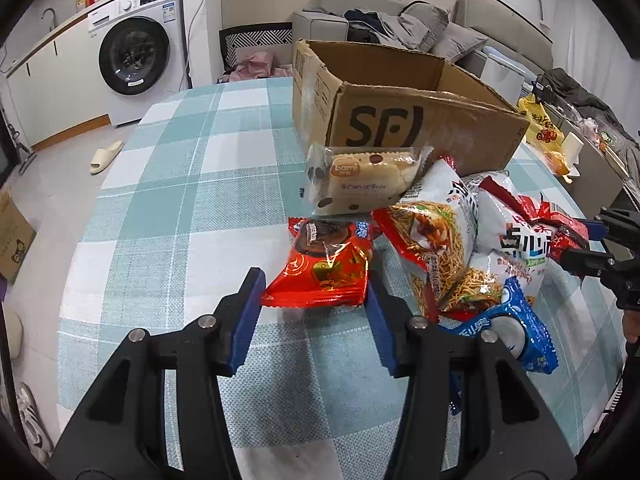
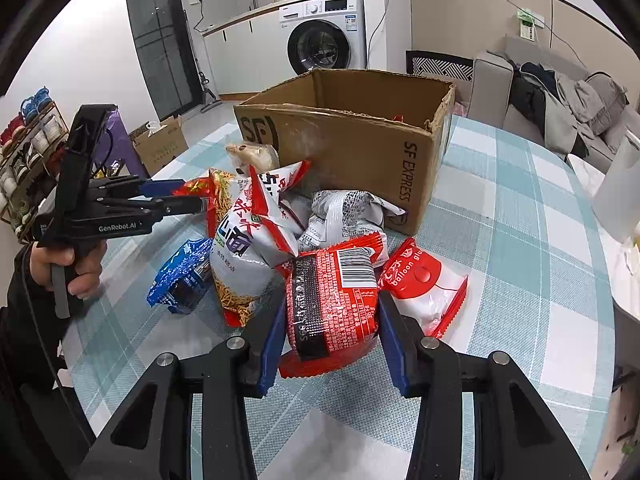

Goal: Organize snacks

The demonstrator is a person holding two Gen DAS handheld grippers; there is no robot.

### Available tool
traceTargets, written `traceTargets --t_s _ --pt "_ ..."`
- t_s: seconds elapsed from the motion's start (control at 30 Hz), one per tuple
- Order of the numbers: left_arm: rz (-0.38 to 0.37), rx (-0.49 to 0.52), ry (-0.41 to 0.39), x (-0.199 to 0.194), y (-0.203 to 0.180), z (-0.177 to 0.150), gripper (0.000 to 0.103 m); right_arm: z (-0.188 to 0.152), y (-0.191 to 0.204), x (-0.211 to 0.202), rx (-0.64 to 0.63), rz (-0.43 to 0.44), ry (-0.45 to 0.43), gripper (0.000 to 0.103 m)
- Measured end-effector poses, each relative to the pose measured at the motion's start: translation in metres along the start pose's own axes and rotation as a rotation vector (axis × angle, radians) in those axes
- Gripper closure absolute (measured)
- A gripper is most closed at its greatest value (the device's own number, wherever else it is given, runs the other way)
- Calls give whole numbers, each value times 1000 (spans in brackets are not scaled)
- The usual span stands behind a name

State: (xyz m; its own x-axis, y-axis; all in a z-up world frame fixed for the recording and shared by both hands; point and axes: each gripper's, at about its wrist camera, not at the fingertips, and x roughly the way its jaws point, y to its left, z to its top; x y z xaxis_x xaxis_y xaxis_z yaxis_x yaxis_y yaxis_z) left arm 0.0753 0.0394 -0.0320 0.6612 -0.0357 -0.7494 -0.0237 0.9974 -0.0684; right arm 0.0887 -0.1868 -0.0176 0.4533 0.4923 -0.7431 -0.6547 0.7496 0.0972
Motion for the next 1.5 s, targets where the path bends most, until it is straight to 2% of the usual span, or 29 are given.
traceTargets --t_s 0.1,0.2,0.5,0.53,0.57,0.6,0.63,0.87,1.13,1.5 --pt "18 20 6 3 -6 1 55 -1 1 -1 3 -1 0 59" --pt "30 29 4 6 -9 3 48 -1 -1 -2 8 -5 -1 59" --pt "27 36 38 29 -11 9 48 -2 -6 -4 24 -13 -5 59" --pt "23 36 40 29 -11 9 49 -2 -7 -4 27 -12 -7 59" --pt "8 33 35 29 -11 8 59 -2 -6 -4 28 -12 -8 59" --pt "0 34 31 28 -10 8 63 -2 -7 -4 30 -13 -9 59" --pt "-4 37 26 27 -10 8 63 -2 -7 -5 31 -13 -10 59" --pt "-19 -1 -1 11 -2 3 66 1 -8 -9 45 -15 -36 59" --pt "-17 -33 -76 -20 6 9 66 4 -12 -16 75 -30 -78 59" --pt "-34 -31 -168 -59 -5 21 66 15 -17 -35 132 -28 -188 59"
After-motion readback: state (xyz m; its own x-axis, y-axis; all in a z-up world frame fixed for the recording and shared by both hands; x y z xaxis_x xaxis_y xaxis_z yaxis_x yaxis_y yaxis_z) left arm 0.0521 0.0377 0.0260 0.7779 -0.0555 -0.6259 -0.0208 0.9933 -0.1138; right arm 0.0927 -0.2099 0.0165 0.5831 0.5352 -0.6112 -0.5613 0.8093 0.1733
